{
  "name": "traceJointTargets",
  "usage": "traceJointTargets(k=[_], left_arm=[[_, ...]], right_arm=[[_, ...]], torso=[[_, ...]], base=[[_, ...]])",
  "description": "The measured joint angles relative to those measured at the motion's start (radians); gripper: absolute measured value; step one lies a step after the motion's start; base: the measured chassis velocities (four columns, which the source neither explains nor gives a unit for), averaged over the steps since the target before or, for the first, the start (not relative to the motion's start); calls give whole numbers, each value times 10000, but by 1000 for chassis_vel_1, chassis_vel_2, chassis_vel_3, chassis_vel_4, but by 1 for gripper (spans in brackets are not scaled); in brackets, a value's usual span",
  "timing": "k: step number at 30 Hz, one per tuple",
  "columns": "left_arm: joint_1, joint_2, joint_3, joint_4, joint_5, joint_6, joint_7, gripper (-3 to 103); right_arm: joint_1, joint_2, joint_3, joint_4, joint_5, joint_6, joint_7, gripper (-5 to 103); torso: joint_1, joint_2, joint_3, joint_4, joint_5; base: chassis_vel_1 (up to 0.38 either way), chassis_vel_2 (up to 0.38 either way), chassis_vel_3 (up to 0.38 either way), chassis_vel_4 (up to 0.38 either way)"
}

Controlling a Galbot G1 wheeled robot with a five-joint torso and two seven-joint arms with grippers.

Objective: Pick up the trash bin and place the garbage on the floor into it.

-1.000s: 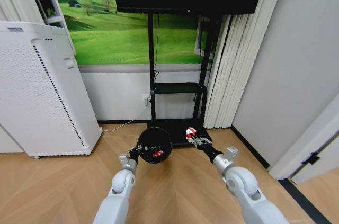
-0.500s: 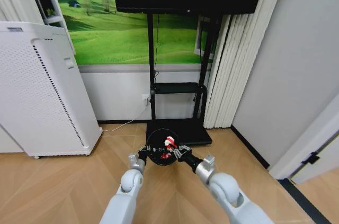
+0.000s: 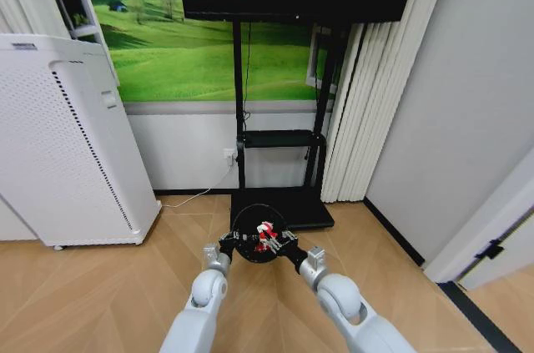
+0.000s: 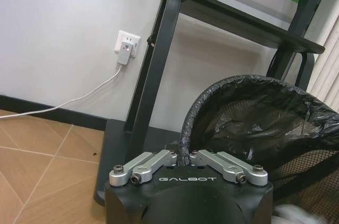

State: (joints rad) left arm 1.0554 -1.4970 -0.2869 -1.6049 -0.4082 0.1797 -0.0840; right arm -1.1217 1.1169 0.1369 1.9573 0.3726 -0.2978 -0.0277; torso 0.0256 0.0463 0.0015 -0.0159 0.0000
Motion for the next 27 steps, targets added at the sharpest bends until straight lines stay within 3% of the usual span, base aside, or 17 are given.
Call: traceJointTargets(k=[2,5,9,11,19,27], left_arm=[[-19,4,13,0,0,0,0,3],[-45,20,40,-32,16,3,-51,3],[52,41,-41,-241,125,3,-154,3],[244,97,-191,-477,588,-71,-181,3],[1216,530,-906,-1959,937,-88,-333,3],[2391,970,-1523,-3371,1061,26,-347,3]], right_arm=[[16,-2,-7,-34,1,-2,50,62],[76,14,114,-188,116,39,534,79],[76,99,492,-174,453,37,840,89],[81,295,1001,-181,672,47,1352,97],[277,333,2195,-1247,554,386,2913,100],[272,225,3061,-2178,161,152,3173,100]], torso=[[0,0,0,0,0],[0,0,0,0,0],[0,0,0,-1,0],[0,0,0,-2,-1],[0,0,0,-1,1],[-1,0,-1,2,0]], base=[[0,0,0,0],[0,0,0,0],[0,0,0,0],[0,0,0,0],[0,0,0,0],[0,0,0,0]])
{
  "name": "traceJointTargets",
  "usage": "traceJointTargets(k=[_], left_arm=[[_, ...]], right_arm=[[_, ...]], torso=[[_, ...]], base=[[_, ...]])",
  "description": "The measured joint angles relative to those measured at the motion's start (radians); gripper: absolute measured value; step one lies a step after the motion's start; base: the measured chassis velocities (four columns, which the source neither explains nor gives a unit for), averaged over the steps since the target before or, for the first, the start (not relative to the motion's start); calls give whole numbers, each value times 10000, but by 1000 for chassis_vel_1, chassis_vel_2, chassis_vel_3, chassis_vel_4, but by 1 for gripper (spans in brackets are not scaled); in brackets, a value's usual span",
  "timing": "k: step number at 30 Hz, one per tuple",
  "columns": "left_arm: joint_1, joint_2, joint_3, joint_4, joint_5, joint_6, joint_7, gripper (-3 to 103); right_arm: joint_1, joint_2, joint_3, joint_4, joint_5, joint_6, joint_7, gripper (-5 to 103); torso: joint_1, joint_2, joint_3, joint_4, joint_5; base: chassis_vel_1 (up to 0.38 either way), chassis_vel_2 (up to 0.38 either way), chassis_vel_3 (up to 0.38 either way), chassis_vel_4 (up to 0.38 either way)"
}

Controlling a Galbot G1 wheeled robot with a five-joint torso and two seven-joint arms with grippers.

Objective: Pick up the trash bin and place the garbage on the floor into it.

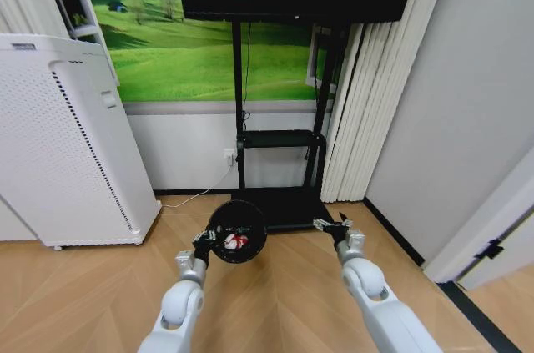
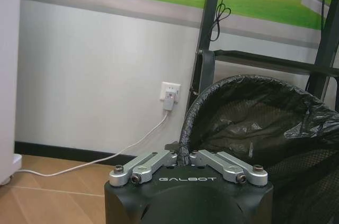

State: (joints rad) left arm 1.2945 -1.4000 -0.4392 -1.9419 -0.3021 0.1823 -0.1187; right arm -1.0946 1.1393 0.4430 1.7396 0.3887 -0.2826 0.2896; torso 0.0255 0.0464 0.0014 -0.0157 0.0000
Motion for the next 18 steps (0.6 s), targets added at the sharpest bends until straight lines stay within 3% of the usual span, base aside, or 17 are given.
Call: traceJointTargets(k=[5,9,18], left_arm=[[825,-47,-318,-644,696,-70,385,3],[1363,-76,-408,-1071,743,-94,451,3],[1300,0,-448,-1152,665,-109,394,3]], right_arm=[[-42,-24,408,-630,-464,-7,11,100],[-291,-94,639,-369,-320,-107,-53,100],[-553,17,665,25,-459,-116,-89,100]], torso=[[1,0,1,-2,3],[0,0,0,-2,2],[1,0,1,-2,0]], base=[[0,0,0,0],[0,0,0,0],[0,0,0,0]])
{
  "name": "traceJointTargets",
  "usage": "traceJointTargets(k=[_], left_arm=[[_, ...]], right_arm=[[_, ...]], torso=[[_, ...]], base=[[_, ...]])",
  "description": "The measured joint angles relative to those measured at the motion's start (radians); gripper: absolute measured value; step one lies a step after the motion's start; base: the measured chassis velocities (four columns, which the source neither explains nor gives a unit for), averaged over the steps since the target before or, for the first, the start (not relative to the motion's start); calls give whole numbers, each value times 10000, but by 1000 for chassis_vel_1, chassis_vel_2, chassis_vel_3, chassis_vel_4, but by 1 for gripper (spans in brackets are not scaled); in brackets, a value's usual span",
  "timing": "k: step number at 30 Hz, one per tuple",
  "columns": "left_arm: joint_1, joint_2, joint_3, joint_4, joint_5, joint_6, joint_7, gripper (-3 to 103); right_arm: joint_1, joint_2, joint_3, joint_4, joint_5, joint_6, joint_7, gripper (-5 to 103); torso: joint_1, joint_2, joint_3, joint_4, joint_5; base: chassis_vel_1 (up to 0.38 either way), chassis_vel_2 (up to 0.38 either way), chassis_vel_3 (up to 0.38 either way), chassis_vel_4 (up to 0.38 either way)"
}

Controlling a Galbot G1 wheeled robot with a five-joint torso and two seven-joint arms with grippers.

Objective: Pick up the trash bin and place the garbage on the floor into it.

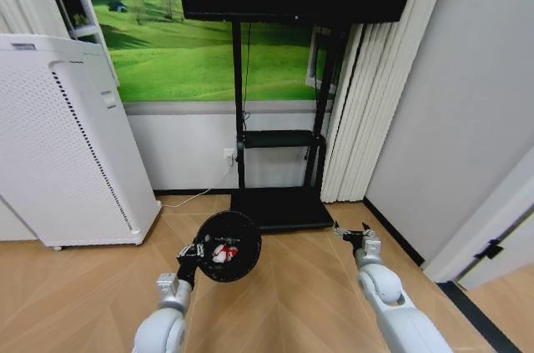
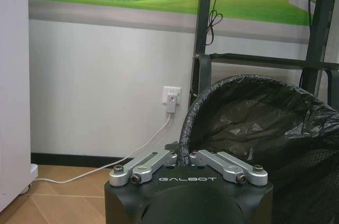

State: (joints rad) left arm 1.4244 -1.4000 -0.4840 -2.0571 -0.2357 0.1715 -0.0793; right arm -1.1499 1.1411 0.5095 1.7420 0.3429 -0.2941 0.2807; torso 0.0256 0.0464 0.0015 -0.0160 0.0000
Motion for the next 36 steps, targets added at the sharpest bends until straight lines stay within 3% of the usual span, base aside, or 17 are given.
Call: traceJointTargets(k=[31,36], left_arm=[[-154,-126,31,147,35,-30,-19,3],[-161,-156,31,155,25,-42,-18,3]], right_arm=[[-150,-51,-47,170,-23,69,-39,100],[-280,167,-76,86,-549,624,-82,100]], torso=[[0,0,0,0,0],[-3,0,-2,-2,0]], base=[[116,-129,-115,131],[89,-134,-81,110]])
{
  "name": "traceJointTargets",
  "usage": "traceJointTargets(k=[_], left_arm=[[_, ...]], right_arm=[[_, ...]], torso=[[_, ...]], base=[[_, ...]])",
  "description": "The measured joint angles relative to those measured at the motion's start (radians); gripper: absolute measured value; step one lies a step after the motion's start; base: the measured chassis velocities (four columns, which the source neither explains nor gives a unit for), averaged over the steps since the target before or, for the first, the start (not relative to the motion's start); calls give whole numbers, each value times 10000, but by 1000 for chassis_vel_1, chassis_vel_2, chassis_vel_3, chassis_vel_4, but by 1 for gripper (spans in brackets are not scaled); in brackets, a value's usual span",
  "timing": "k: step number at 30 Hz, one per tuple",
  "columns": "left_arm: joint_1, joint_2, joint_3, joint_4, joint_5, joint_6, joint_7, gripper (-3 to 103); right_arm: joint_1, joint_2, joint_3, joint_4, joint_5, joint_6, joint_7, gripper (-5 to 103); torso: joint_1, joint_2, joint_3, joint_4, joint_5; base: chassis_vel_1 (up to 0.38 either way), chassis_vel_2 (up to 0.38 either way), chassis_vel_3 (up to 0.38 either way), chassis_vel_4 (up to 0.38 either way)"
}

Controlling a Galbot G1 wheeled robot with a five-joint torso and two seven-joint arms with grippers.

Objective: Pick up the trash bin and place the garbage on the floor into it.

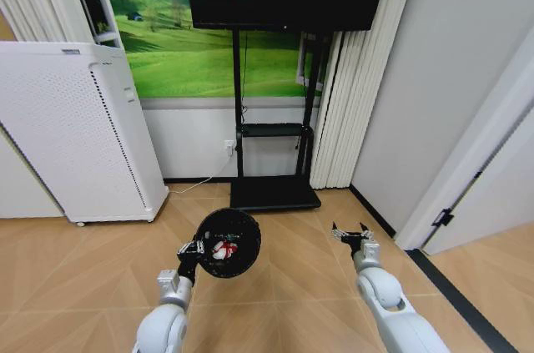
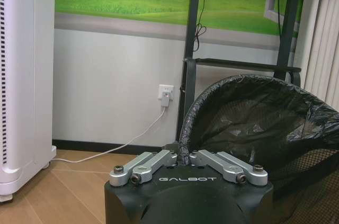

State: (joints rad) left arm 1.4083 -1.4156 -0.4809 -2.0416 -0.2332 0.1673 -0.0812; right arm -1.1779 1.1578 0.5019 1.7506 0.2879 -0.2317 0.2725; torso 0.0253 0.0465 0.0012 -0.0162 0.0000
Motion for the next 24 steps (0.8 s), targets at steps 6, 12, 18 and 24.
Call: traceJointTargets(k=[6,12,18,24], left_arm=[[38,-15,-21,-12,-12,-6,0,3],[36,-28,-21,-69,-19,-7,-2,3],[72,-38,-41,-112,-16,-7,-26,3],[109,-63,-51,-157,9,-5,-93,3]], right_arm=[[-235,100,56,209,-489,-76,-91,100],[-413,109,88,310,-823,2,-141,100],[-569,51,70,369,-842,101,-223,100],[-547,43,29,397,-841,171,-340,100]], torso=[[1,0,3,3,-1],[2,0,3,2,0],[2,-1,3,1,0],[3,-1,3,4,4]], base=[[-7,10,0,-13],[0,0,0,0],[67,51,-75,-49],[169,172,-172,-166]])
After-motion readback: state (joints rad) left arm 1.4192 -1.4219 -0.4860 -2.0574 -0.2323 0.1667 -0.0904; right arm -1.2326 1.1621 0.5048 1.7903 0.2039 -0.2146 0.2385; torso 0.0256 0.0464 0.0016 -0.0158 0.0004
